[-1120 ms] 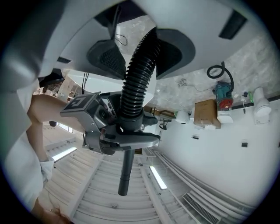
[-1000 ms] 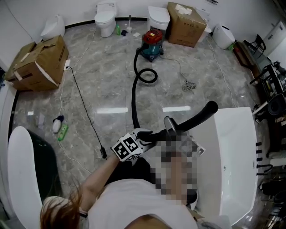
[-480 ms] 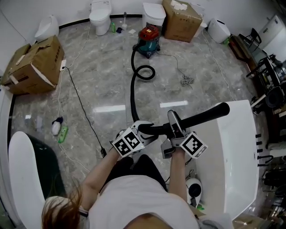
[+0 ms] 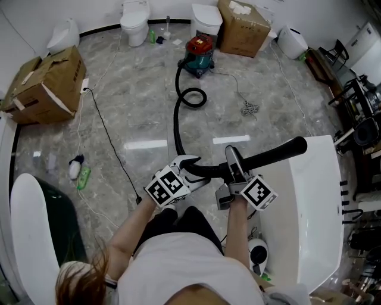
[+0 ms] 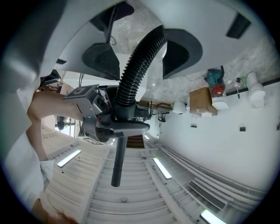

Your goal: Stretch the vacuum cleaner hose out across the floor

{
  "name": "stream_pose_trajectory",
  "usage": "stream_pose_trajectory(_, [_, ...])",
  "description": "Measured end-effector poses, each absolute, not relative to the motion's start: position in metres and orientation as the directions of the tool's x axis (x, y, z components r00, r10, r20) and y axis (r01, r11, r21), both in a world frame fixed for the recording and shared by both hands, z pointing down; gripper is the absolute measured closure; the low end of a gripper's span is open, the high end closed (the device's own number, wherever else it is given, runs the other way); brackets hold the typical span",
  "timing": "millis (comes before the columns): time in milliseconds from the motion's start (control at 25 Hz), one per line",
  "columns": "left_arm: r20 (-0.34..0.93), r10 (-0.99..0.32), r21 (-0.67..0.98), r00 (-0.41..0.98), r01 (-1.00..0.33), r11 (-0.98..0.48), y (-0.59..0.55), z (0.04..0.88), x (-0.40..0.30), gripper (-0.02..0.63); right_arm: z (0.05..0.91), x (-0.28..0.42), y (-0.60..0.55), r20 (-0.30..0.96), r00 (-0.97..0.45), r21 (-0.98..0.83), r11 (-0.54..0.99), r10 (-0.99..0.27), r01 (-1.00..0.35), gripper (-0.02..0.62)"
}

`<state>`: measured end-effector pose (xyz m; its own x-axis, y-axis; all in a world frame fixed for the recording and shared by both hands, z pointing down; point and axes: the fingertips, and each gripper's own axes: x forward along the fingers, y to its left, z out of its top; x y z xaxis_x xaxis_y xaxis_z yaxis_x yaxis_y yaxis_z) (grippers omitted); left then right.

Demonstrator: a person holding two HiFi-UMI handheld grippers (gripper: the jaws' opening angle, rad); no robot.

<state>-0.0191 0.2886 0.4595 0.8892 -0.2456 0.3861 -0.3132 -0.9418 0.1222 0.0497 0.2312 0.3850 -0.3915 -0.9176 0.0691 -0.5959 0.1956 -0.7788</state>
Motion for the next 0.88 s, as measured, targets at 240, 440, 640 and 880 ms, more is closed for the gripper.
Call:
stream_pose_trajectory(240, [0.324,-0.311,0.335,0.893,-0.416,-0.846,0.272,0.459,-0.04,0.313,0.382,0.054,0.223,0.063,-0.394,-0.787,0.197,-0.917,-0.585,0.411])
stream_pose_trajectory(440, [0.301,-0.345,0.527,0.889,-0.457,-0.716,0.26,0.475,-0.06,0.314,0.379,0.061,0.213,0.053,-0.389,-0.8,0.194,-0.92,-0.568,0.411])
stream_pose_trajectory(640, [0.251,-0.343,0.738,0.905,-0.408,-0.537,0.257,0.495,-0.067,0.314,0.367,0.069,0.206,0.024,-0.39,-0.797,0.218,-0.921,-0.564,0.411])
stream_pose_trajectory(880, [-0.007,-0.464,0.981,0.886,-0.084,-0.176,0.243,0.492,-0.067,0.314,0.356,0.075,0.201,-0.011,-0.4,-0.795,0.251,-0.916,-0.552,0.411])
